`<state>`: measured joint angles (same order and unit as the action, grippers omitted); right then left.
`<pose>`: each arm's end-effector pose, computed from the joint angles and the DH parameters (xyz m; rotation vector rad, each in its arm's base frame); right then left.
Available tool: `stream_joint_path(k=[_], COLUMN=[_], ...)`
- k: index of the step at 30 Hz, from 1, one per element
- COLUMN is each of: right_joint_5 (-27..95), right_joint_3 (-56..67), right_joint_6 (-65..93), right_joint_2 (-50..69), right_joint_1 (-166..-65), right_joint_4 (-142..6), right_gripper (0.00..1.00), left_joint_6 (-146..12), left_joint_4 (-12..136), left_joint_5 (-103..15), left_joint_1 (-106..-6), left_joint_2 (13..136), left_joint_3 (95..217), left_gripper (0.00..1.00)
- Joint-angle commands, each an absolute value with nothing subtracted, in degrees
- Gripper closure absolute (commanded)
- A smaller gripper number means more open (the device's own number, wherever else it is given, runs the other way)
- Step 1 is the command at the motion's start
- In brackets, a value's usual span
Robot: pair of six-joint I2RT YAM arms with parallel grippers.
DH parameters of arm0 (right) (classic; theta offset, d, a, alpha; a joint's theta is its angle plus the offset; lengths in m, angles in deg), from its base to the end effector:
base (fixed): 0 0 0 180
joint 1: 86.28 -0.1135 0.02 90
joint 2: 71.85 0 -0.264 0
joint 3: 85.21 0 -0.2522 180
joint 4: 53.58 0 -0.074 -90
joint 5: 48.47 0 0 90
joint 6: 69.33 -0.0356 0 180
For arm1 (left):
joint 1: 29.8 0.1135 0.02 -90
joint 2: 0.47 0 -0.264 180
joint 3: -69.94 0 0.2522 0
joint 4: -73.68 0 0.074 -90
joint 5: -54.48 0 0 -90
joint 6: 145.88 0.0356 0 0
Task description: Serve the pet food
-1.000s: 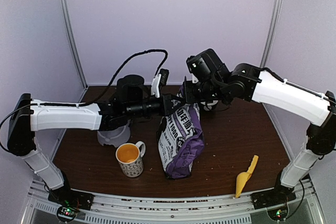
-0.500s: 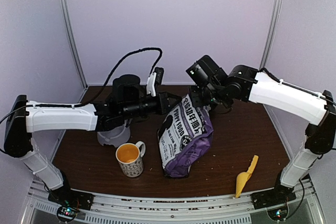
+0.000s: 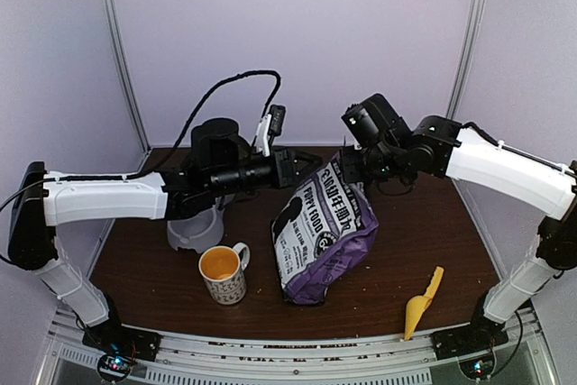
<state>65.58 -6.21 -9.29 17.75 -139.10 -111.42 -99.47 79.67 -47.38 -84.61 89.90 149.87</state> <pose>0.2163 0.2612 0.3502 -0.2636 2.2906 0.2398 0.2120 -0.3133 0.3233 0.3599 1.8345 -1.4296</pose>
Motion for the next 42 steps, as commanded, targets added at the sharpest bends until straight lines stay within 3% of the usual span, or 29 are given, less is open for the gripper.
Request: stream_joint_path(k=[1,6,15,32,42], right_joint_5=[55.25,52.3,52.51,53.02,53.1], right_joint_3=[-3.66,-2.96,-2.71,-2.41,-3.24], right_joint_6=[-9.64,-9.89,-9.74,-9.99,-12.63], right_joint_2=[13.25,12.27,11.84,11.28,12.88], right_joint_1=[-138.44,-138.33,-138.32,-138.31,-137.32], right_joint_4=[-105.58,-103.88,-103.93,-103.76,-105.15], right_gripper=[1.0,1.0,1.0,1.0,0.99], left_joint_6=[-100.71,-101.16,-101.17,-102.89,-103.46], left_joint_4=[82.45,79.98,75.97,77.69,79.34], left_joint_5=[-51.13,-53.99,-53.95,-55.53,-55.73], left_joint_1=[-84.29,-84.29,-84.34,-84.29,-84.31], left_joint_2=[91.49,93.72,96.25,98.41,98.24], left_joint_3=[151.85,154.97,157.43,157.72,156.94], left_gripper=[0.66,0.51,0.44,1.0,1.0])
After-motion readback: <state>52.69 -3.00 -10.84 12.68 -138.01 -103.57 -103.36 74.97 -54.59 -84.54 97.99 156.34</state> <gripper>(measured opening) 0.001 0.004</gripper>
